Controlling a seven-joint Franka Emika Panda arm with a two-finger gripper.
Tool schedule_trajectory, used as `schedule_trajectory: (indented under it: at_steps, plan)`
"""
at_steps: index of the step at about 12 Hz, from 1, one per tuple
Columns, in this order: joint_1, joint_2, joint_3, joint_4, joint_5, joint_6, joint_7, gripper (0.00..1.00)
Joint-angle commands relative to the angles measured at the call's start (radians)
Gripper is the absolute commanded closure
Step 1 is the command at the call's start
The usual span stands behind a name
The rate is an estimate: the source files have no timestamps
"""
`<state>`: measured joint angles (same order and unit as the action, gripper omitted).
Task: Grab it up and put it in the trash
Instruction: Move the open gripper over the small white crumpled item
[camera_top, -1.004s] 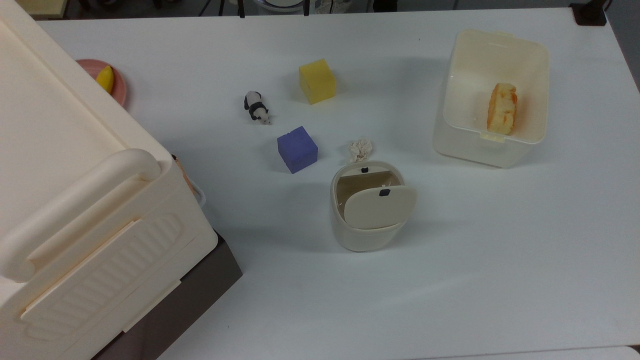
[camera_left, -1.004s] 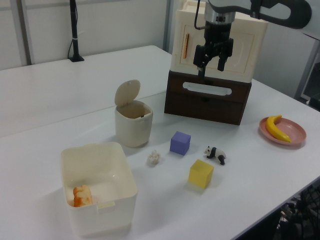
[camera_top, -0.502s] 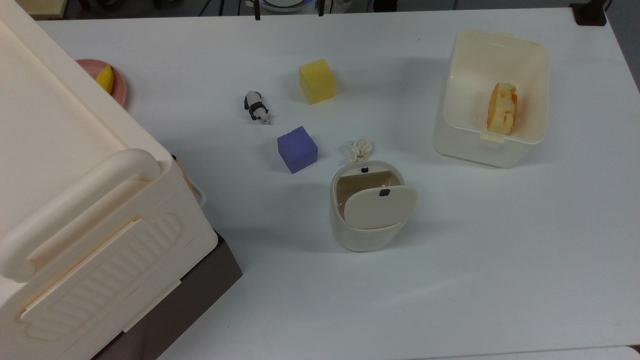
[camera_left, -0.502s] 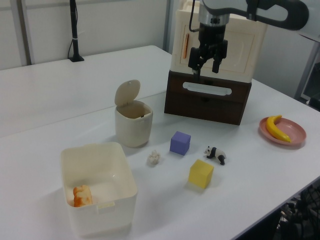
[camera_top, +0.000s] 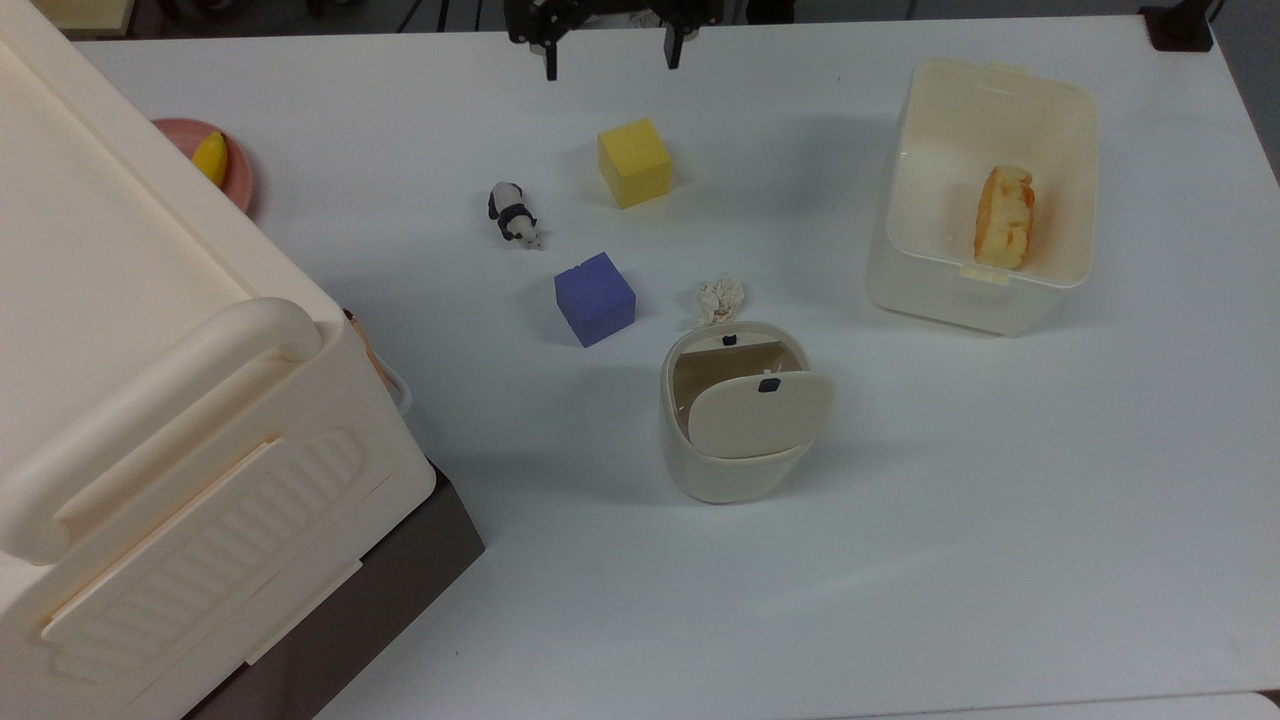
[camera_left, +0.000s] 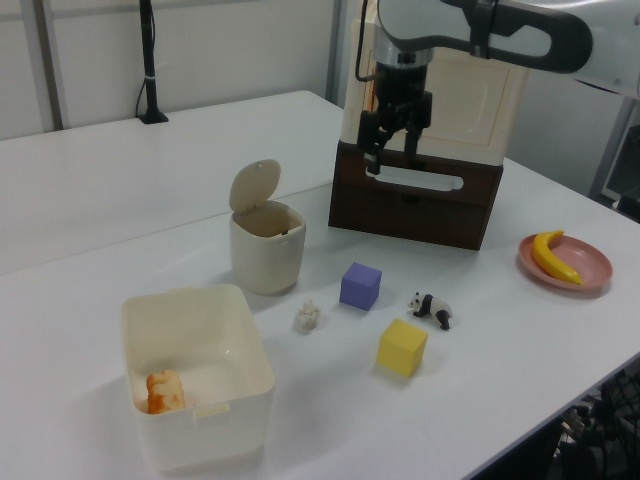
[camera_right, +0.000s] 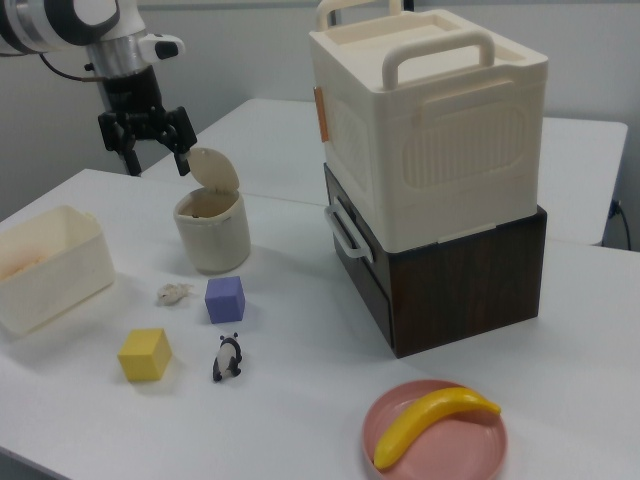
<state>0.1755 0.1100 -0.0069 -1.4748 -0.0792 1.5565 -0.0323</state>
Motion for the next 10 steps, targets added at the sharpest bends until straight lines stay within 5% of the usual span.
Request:
schedule_trajectory:
  at_steps: [1, 5, 10]
  plan:
    - [0.062, 0.034, -0.005, -0.018, -0.025, 0.083, 0.037, 0.00]
    - [0.090, 0.059, -0.004, -0.021, -0.021, 0.134, 0.014, 0.00]
    - [0.090, 0.131, 0.056, -0.028, -0.016, 0.152, -0.143, 0.00]
